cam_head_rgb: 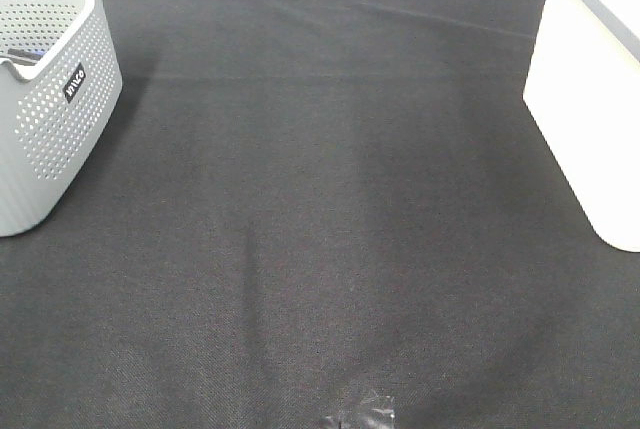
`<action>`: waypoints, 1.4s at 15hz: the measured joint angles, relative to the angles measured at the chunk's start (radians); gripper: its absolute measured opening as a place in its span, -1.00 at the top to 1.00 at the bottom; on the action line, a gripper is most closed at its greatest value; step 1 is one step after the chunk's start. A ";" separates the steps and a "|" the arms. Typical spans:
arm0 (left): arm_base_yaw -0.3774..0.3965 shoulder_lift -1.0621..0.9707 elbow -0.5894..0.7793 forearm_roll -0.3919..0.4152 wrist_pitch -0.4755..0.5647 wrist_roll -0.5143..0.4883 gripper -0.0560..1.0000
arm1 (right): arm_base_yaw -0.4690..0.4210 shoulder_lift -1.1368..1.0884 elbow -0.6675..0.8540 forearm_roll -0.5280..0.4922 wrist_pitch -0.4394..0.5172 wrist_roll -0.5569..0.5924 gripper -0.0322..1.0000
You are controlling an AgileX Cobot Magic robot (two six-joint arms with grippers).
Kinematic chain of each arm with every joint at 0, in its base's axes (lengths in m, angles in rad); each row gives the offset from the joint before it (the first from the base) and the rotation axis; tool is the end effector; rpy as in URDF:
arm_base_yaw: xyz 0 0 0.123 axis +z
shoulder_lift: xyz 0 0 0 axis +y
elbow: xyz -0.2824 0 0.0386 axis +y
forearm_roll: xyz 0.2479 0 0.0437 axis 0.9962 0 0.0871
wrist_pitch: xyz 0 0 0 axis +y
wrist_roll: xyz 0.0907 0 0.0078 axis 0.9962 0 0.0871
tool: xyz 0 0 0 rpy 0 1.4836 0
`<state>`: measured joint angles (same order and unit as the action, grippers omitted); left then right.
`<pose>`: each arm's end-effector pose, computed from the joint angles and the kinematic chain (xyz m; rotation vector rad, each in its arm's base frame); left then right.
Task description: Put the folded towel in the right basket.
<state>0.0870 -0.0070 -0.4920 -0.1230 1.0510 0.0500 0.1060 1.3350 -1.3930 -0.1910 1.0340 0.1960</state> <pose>-0.0041 -0.0101 0.2762 -0.0327 2.0298 -0.0607 0.2736 0.0142 0.3953 0.0615 2.4377 -0.1102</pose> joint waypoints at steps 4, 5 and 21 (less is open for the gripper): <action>0.000 0.000 0.000 0.001 0.000 0.000 -0.98 | 0.000 -0.325 0.318 -0.019 -0.054 0.006 -0.94; 0.000 0.000 0.000 0.001 0.000 0.000 -0.98 | 0.000 -0.414 0.390 -0.019 -0.055 0.006 -0.94; 0.000 0.000 0.000 0.000 0.000 0.000 -0.98 | 0.000 -1.339 0.933 0.099 0.076 -0.136 -0.93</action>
<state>0.0870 -0.0070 -0.4920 -0.1230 1.0510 0.0500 0.1060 -0.0040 -0.4600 -0.0920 1.1100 0.0600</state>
